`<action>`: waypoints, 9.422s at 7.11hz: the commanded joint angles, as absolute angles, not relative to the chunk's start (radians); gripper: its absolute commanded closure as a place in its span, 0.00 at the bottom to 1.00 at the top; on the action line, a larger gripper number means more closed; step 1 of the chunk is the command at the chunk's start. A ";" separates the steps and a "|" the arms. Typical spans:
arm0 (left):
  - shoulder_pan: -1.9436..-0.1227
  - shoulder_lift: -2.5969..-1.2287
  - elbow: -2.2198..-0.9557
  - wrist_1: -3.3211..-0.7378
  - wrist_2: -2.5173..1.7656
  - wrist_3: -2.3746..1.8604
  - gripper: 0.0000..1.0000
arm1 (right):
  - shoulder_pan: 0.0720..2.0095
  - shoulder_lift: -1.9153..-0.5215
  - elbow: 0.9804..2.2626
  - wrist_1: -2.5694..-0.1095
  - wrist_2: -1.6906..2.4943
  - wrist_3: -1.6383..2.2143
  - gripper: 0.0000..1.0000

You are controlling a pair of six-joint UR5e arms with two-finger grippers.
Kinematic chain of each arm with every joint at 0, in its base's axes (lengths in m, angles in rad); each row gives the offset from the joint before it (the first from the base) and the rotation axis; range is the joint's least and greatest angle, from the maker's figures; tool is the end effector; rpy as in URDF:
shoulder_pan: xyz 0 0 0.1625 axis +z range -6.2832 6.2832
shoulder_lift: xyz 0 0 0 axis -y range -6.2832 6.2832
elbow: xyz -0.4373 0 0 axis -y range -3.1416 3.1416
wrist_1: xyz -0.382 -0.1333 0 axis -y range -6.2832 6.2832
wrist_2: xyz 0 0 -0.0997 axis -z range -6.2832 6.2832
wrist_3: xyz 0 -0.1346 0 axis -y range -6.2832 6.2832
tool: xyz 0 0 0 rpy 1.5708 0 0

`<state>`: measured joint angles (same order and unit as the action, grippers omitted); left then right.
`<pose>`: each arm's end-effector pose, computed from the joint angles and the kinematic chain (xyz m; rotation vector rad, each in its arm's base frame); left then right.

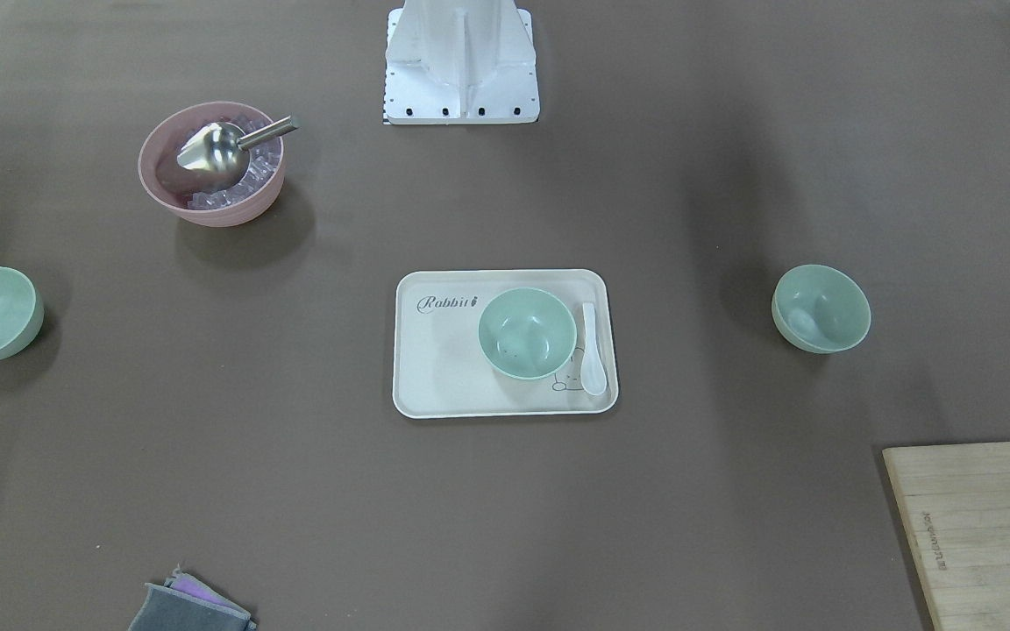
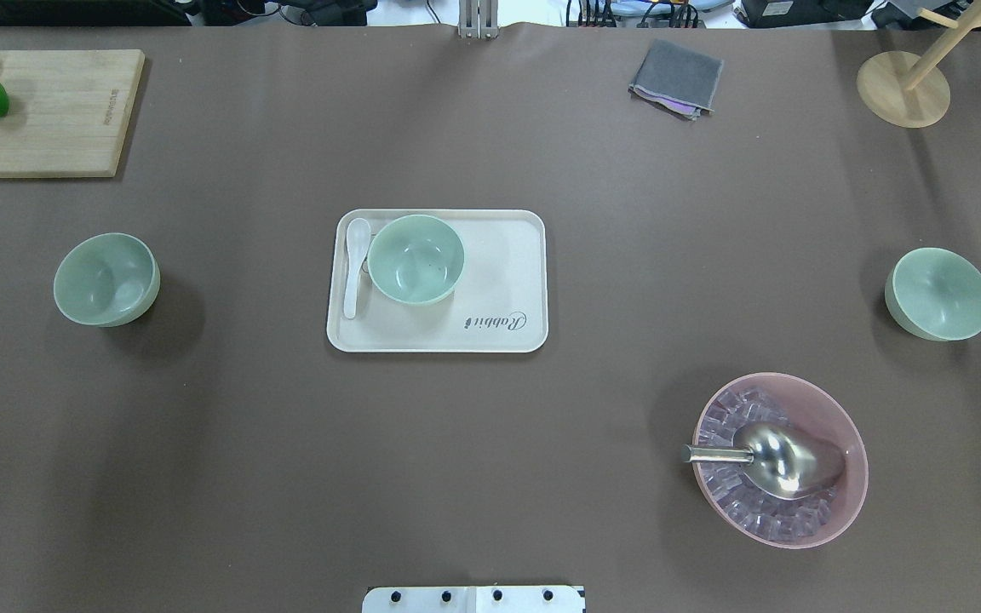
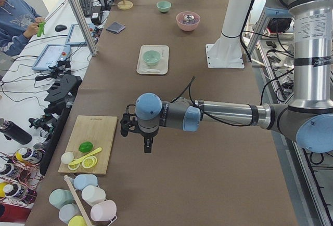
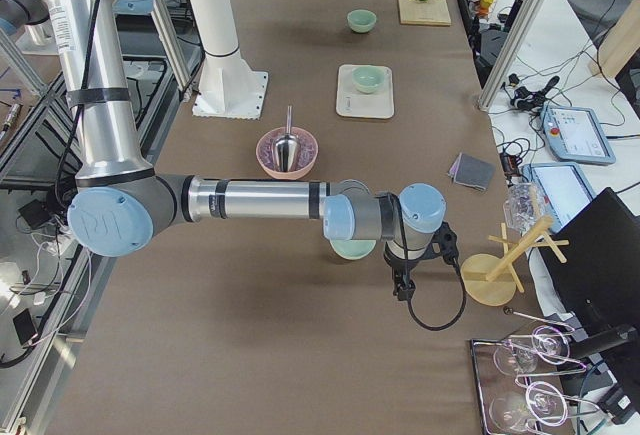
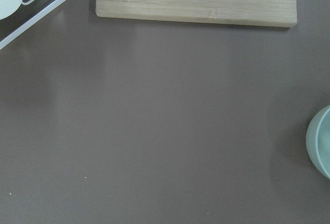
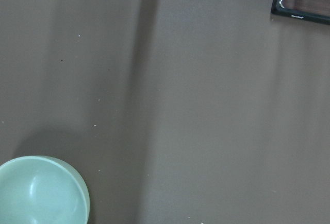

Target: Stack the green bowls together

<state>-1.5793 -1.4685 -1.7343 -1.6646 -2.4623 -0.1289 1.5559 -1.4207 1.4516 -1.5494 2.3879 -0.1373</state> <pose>-0.0324 -0.4479 0.6423 0.0908 0.8967 -0.0589 0.0269 -0.5520 0.6699 0.0993 -0.8133 -0.1650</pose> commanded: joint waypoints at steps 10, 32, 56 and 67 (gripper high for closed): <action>-1.519 -1.512 -1.744 -1.666 -2.464 -0.270 0.02 | 1.257 -1.546 1.528 -1.192 2.329 0.155 0.06; -1.052 -1.703 -1.525 -1.998 -2.284 -0.761 0.20 | 0.842 -1.073 1.600 -1.227 2.218 1.004 1.00; -1.055 -1.885 -1.841 -1.796 -2.450 -1.018 1.00 | 0.626 -0.660 1.325 -1.261 2.049 1.462 0.00; -0.765 -2.184 -1.700 -1.753 -2.203 -1.232 1.00 | 1.084 -1.143 1.568 -1.275 2.381 0.939 0.00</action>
<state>-0.7668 -2.1721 -1.7139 -1.7495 -2.2036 -1.2324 1.0723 -1.1311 1.5651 -1.2747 2.3793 0.9592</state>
